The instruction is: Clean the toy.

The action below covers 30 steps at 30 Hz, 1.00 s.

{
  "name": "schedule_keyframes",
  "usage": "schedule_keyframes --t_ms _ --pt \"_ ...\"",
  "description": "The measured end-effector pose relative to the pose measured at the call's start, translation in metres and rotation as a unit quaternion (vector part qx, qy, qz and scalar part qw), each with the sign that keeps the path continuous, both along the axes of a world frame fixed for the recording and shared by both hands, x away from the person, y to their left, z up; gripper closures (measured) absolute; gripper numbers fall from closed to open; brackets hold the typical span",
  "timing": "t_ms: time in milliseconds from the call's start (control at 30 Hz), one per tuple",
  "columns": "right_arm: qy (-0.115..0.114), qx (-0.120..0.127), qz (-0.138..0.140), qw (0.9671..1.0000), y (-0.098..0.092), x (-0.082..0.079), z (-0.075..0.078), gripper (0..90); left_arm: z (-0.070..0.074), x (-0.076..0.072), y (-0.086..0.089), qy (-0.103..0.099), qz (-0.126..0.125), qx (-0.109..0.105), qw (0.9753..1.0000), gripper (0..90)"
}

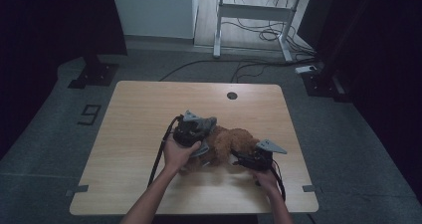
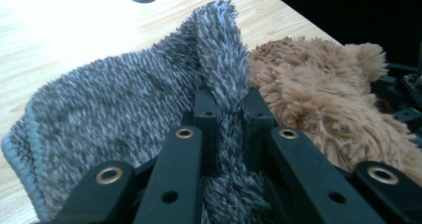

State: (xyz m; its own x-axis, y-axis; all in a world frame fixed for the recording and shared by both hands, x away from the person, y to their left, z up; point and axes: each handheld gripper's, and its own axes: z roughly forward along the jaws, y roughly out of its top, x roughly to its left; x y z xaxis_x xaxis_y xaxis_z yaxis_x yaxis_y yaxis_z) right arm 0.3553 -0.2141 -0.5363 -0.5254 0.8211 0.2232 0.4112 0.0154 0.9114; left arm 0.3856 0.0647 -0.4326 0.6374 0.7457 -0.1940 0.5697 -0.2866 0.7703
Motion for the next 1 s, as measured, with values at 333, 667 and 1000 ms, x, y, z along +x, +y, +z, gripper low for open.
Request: schedule_keyframes --t_ms 333,667,1000 --pt "-0.001 0.001 -0.003 1.0000 0.001 0.000 0.000 21.1 -0.011 -0.003 0.000 0.004 0.003 -0.004 1.0000 80.9" --pt "-0.001 0.001 -0.007 1.0000 0.002 0.000 0.000 20.2 -0.012 -0.004 -0.004 0.003 0.001 0.012 0.9999 81.3" --pt "-0.005 -0.008 -0.003 1.0000 0.002 -0.002 0.000 16.8 -0.021 -0.010 0.001 0.004 0.001 0.000 1.0000 81.6"
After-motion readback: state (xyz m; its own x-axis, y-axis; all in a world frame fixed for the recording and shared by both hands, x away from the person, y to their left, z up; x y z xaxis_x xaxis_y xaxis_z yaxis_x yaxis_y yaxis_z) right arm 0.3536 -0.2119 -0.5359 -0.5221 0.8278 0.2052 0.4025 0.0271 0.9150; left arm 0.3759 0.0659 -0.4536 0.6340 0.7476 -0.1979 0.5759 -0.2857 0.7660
